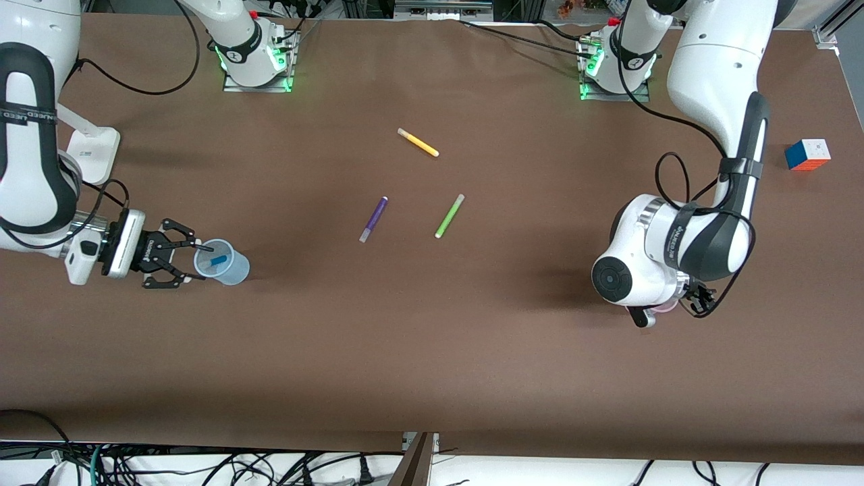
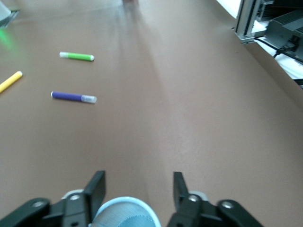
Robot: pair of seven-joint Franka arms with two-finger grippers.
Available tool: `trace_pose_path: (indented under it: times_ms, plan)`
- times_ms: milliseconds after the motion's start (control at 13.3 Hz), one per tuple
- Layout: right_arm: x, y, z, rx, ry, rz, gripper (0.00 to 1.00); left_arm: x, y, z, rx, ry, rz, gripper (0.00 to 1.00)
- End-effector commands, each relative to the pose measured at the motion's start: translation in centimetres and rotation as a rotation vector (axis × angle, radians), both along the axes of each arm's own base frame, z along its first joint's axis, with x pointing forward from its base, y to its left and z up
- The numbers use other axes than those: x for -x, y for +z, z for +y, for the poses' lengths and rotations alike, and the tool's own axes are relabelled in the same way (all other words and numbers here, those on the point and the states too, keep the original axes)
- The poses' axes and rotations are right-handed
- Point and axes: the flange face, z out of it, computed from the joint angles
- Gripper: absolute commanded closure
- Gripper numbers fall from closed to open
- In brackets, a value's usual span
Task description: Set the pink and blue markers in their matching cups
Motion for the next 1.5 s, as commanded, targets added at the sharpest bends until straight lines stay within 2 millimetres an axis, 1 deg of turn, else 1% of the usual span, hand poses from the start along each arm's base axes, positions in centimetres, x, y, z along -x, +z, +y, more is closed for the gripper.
trace_pose_path:
  times_ms: [0, 225, 300, 375, 450, 525, 600, 675, 750, 825, 900, 975, 1050, 1125, 1200, 1275, 1350, 1425]
  plan:
    - [-1.2, 2.9, 0.6, 0.04, -0.097, 0.143, 0.0, 0.7, 7.4, -0.8, 0.149, 0.165, -0.151, 0.0]
    - [-2.7, 6.8, 2.1, 0.204, -0.275, 0.34, 0.0, 2.7, 14.7, -0.4, 0.298, 0.447, -0.297, 0.0]
    - [-3.1, 8.5, 2.9, 0.268, -0.329, 0.403, 0.0, 3.3, 17.3, 0.0, 0.328, 0.526, -0.36, 0.0]
    - [-3.4, 10.0, 4.4, 0.344, -0.376, 0.454, 0.0, 4.0, 19.6, 0.5, 0.362, 0.595, -0.399, 0.0]
    - [-3.5, 11.3, 5.7, 0.411, -0.439, 0.506, 0.0, 4.6, 21.2, 1.2, 0.405, 0.665, -0.409, 0.0]
    - [-3.3, 12.3, 6.5, 0.469, -0.506, 0.573, 0.0, 5.2, 23.3, 2.5, 0.459, 0.727, -0.422, 0.0]
    - [-3.0, 13.3, 7.3, 0.523, -0.569, 0.64, 0.0, 6.2, 26.0, 4.0, 0.523, 0.774, -0.447, 0.0]
    - [-2.7, 14.6, 8.7, 0.591, -0.626, 0.684, 0.0, 7.3, 28.5, 5.5, 0.567, 0.825, -0.481, 0.0]
    - [-2.3, 15.3, 9.4, 0.64, -0.68, 0.729, 0.0, 8.6, 30.4, 7.8, 0.593, 0.891, -0.526, 0.0]
    - [-1.6, 15.6, 9.9, 0.684, -0.734, 0.787, 0.0, 10.4, 31.9, 8.9, 0.599, 0.916, -0.588, 0.0]
    - [-0.9, 17.2, 10.5, 0.715, -0.791, 0.798, 0.0, 12.4, 32.1, 9.5, 0.605, 0.935, -0.625, 0.0]
    - [-0.5, 18.1, 10.5, 0.751, -0.868, 0.805, 0.0, 14.1, 32.1, 10.8, 0.603, 0.97, -0.656, 0.0]
    - [0.4, 19.4, 11.4, 0.777, -0.919, 0.815, 0.0, 14.7, 32.0, 11.2, 0.606, 0.982, -0.669, 0.0]
    - [1.5, 20.7, 11.8, 0.796, -0.988, 0.823, 0.0, 14.7, 32.2, 11.3, 0.603, 0.98, -0.67, 0.0]
    - [2.9, 22.1, 11.7, 0.811, -1.073, 0.827, 0.0, 14.7, 32.4, 11.2, 0.606, 0.979, -0.674, 0.0]
    - [4.4, 23.7, 13.2, 0.824, -1.136, 0.807, 0.0, 14.5, 32.7, 11.1, 0.62, 0.979, -0.677, 0.0]
    - [5.5, 25.0, 12.7, 0.818, -1.165, 0.804, 0.0, 14.5, 32.9, 11.0, 0.623, 0.975, -0.68, 0.0]
    - [6.5, 26.7, 12.4, 0.802, -1.169, 0.788, 0.0, 14.5, 33.0, 10.4, 0.625, 0.959, -0.673, 0.0]
